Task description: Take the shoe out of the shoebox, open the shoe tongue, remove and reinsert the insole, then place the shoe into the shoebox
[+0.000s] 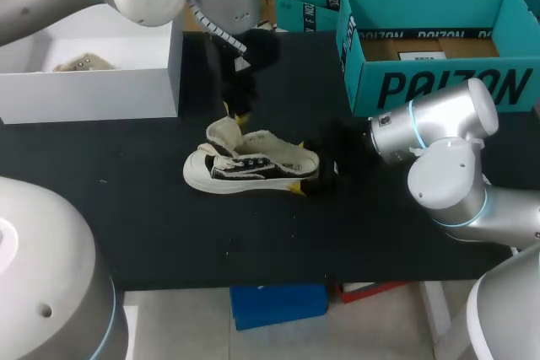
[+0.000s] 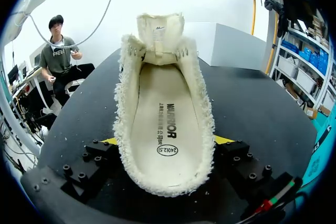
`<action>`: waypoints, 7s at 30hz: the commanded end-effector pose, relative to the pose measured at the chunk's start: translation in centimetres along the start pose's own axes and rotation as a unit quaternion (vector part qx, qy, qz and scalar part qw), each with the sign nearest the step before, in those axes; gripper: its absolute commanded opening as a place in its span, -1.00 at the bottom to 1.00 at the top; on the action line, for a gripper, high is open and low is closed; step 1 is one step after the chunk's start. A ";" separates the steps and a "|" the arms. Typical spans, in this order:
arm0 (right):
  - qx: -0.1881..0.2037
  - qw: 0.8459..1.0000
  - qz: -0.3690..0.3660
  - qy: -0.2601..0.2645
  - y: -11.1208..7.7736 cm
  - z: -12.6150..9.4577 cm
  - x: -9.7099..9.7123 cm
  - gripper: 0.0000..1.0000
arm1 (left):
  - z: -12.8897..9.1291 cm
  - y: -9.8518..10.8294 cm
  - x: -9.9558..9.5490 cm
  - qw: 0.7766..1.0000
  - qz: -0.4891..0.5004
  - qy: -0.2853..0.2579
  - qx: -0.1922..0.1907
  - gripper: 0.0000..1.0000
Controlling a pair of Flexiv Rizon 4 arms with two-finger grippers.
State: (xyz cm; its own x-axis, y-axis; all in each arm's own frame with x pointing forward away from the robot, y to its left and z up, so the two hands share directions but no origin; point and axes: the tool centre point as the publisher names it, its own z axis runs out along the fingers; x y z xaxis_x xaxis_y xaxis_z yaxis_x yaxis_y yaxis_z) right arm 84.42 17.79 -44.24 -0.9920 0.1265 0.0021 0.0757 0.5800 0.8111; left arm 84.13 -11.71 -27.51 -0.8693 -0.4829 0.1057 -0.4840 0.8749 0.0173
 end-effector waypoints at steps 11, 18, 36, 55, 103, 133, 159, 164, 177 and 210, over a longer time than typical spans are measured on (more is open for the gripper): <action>0.000 1.000 0.001 -0.001 -0.2 0.3 0.0 -1.00 | 0.0 -0.3 -0.4 0.957 0.279 0.075 -0.004 -1.00; 0.000 1.000 0.001 -0.001 -0.2 0.3 0.0 -1.00 | 0.0 -0.3 -0.4 0.957 0.279 0.075 -0.004 -1.00; 0.000 1.000 0.001 -0.001 -0.2 0.3 0.0 -1.00 | 2.3 -1.2 2.3 0.953 0.295 0.076 0.007 -1.00; 0.000 1.000 0.001 -0.001 -0.2 0.3 0.0 -1.00 | 6.9 -1.9 2.0 0.951 0.297 0.087 0.003 -1.00; 0.000 1.000 0.001 -0.001 -0.2 0.3 0.0 -1.00 | 15.4 -1.7 3.1 0.960 0.259 0.103 -0.020 -1.00; 0.000 1.000 0.001 -0.001 -0.2 0.3 0.0 -1.00 | 18.8 -0.4 3.2 0.965 0.237 -0.044 -0.104 -0.39; 0.000 1.000 0.001 -0.001 -0.2 0.3 0.0 -1.00 | 23.2 2.8 -2.6 0.939 0.238 -0.181 -0.172 -0.26; 0.000 1.000 0.001 -0.001 -0.2 0.3 0.0 -1.00 | 22.8 2.5 -4.1 0.936 0.233 -0.206 -0.163 -0.35; 0.000 1.000 0.001 -0.001 -0.2 0.3 0.0 -1.00 | 20.9 1.7 -7.9 0.933 0.217 -0.253 -0.132 -0.32; 0.000 1.000 0.001 -0.001 -0.2 0.3 0.0 -1.00 | 15.7 1.5 -3.5 0.956 0.283 -0.064 0.034 -1.00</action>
State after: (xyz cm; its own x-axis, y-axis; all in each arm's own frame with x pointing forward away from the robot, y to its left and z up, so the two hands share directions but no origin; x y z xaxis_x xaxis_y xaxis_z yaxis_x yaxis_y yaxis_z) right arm 84.50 18.25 -44.19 -0.9917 0.1282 0.0011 0.0760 0.5804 0.8108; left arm 84.37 -10.80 -42.31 -0.9973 0.0586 -0.0449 0.0563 0.9971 0.0513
